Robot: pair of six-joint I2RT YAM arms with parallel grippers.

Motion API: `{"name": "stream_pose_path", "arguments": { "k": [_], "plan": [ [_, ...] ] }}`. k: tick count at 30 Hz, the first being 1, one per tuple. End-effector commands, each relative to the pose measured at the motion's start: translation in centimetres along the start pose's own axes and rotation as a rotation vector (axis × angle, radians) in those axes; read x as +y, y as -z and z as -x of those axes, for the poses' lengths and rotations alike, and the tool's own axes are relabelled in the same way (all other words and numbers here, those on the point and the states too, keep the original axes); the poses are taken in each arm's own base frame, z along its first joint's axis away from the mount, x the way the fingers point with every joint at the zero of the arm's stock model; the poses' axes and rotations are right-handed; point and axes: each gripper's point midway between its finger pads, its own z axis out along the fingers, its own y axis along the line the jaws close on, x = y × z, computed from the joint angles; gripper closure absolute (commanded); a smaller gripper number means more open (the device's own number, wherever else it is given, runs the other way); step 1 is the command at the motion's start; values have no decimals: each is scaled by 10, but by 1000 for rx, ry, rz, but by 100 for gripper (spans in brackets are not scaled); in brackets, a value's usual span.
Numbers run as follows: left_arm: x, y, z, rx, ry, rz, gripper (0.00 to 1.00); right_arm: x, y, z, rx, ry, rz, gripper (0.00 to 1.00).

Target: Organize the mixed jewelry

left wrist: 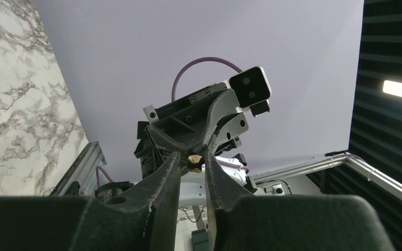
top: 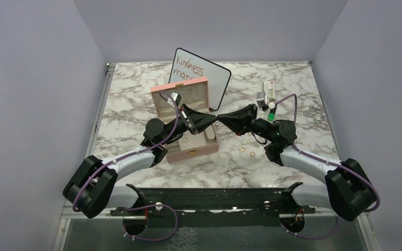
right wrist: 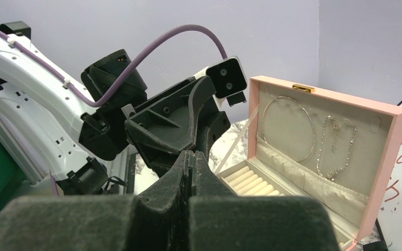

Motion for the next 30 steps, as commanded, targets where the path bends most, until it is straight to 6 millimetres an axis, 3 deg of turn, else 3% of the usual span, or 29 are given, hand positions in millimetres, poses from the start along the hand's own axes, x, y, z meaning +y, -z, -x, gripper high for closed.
{"name": "stream_pose_path", "arguments": {
  "k": [1, 11, 12, 15, 17, 23, 26, 30],
  "plan": [
    [-11, -1, -7, 38, -28, -43, 79, 8, 1, 5, -8, 34, 29, 99],
    [-14, 1, -5, 17, -49, -52, 90, 6, 2, 4, -2, 24, 13, 99],
    [-13, 1, -5, 14, -50, -50, 90, 5, 1, 3, 2, 15, 8, 95],
    [-8, 2, -2, 2, -58, -29, 90, 1, -2, -1, 57, -37, -12, 62],
    [-4, 4, 1, -8, -72, -6, 90, 0, -4, -5, 109, -59, -21, 53],
    [5, 23, 32, -86, -149, 91, 90, 0, 17, -9, 137, -72, -114, 38],
    [14, 33, 42, -94, -199, 187, 90, -4, 28, -13, 142, -115, -193, 36],
    [42, 48, 49, -67, -284, 433, 90, -15, 43, -29, 196, -189, -311, 36]
  ]
}}
